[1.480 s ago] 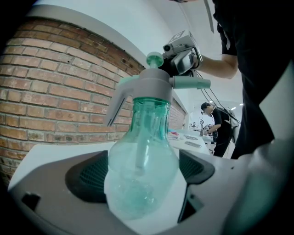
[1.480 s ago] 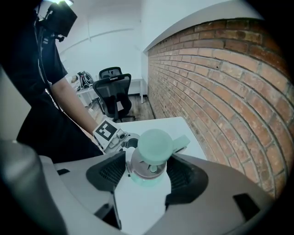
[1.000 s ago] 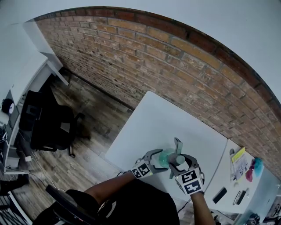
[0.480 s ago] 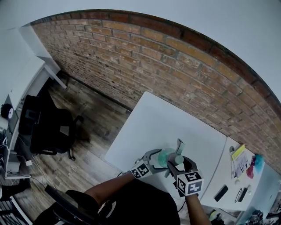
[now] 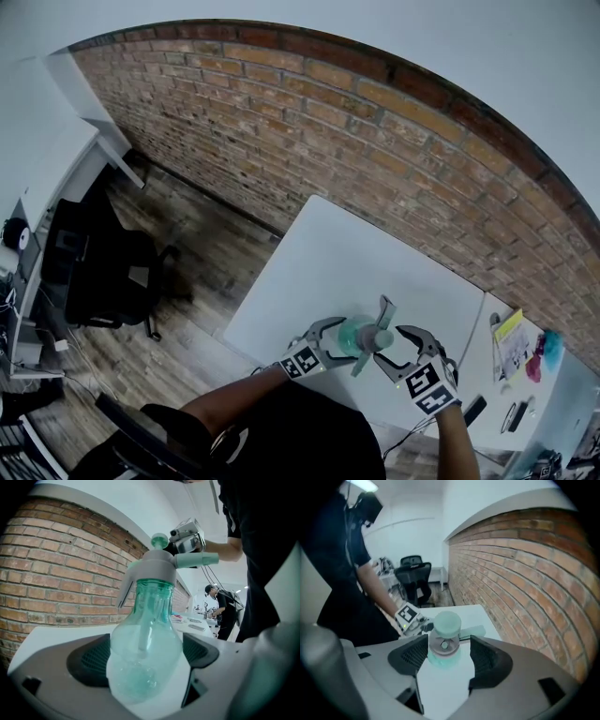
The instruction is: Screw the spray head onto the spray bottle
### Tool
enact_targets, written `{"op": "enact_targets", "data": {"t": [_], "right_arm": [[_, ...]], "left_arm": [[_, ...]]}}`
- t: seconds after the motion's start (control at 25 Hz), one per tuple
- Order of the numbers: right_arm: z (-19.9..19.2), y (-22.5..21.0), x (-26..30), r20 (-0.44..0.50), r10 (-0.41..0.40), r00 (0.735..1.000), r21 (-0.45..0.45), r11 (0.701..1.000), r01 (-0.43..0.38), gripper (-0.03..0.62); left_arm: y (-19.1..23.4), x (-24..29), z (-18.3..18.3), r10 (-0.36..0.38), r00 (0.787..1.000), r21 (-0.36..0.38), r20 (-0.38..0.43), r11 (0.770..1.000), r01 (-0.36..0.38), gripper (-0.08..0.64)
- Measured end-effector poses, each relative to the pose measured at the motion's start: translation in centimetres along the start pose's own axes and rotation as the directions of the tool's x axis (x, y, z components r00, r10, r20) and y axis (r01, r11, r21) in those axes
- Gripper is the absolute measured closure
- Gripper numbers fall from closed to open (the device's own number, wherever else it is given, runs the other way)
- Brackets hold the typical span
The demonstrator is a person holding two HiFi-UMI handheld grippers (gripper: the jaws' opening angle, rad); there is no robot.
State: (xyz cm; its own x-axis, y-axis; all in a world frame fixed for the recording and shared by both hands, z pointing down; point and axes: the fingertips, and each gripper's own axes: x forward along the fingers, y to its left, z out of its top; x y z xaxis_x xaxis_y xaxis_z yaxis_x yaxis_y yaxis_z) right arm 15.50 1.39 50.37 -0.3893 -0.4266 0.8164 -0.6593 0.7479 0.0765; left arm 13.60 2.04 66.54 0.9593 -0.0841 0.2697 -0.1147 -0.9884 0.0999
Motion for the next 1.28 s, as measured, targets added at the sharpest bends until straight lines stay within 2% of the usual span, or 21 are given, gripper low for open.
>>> {"op": "enact_targets", "data": {"t": [0.08, 0.24, 0.36, 0.44, 0.6, 0.92, 1.08, 1.16, 1.28], "right_arm": [[-0.2, 0.4, 0.2, -0.067, 0.009, 0.998, -0.158, 0.987, -0.020, 0.328], [0.4, 0.7, 0.9, -0.101, 0.029, 0.994, -0.305, 0.951, -0.058, 0.328], [0.4, 0.8, 1.4, -0.138, 0.005, 0.990, -0.462, 0.884, -0.069, 0.328], [0.3, 1.0, 1.6, -0.163, 0.010, 0.987, -0.533, 0.841, -0.096, 0.328], [0.4, 1.1, 1.7, -0.203, 0.033, 0.979, -0.600, 0.786, -0.151, 0.328], [0.4, 1.5, 1.9, -0.289, 0.028, 0.957, -0.770, 0.587, -0.249, 0.328], [-0.1, 1.4, 1.9, -0.374, -0.001, 0.927, -0.802, 0.502, -0.323, 0.329], [-0.2, 1.1, 2.0, -0.407, -0.016, 0.913, -0.801, 0.486, -0.349, 0.329], [-0.3, 1.2, 2.4, -0.434, 0.004, 0.901, -0.783, 0.493, -0.380, 0.328]], "left_arm": [[0.1, -0.1, 0.0, 0.003, 1.000, 0.000, 0.000, 1.000, -0.003, 0.094], [0.0, 0.1, 0.0, 0.005, 1.000, -0.004, 0.005, 1.000, -0.005, 0.094], [0.0, 0.2, 0.0, 0.004, 1.000, -0.002, 0.004, 1.000, -0.004, 0.094], [0.1, 0.1, 0.0, 0.002, 1.000, 0.000, 0.001, 1.000, -0.002, 0.094], [0.1, 0.1, 0.0, 0.002, 1.000, 0.006, -0.002, 1.000, -0.002, 0.094], [0.0, 0.1, -0.1, 0.003, 1.000, 0.004, 0.000, 1.000, -0.003, 0.094], [0.0, 0.1, 0.0, 0.007, 1.000, 0.016, -0.001, 1.000, -0.007, 0.094], [-0.1, 0.0, -0.1, 0.017, 1.000, 0.036, -0.004, 0.999, -0.017, 0.095], [-0.1, 0.1, -0.7, 0.023, 1.000, 0.041, -0.006, 0.999, -0.023, 0.095]]}}
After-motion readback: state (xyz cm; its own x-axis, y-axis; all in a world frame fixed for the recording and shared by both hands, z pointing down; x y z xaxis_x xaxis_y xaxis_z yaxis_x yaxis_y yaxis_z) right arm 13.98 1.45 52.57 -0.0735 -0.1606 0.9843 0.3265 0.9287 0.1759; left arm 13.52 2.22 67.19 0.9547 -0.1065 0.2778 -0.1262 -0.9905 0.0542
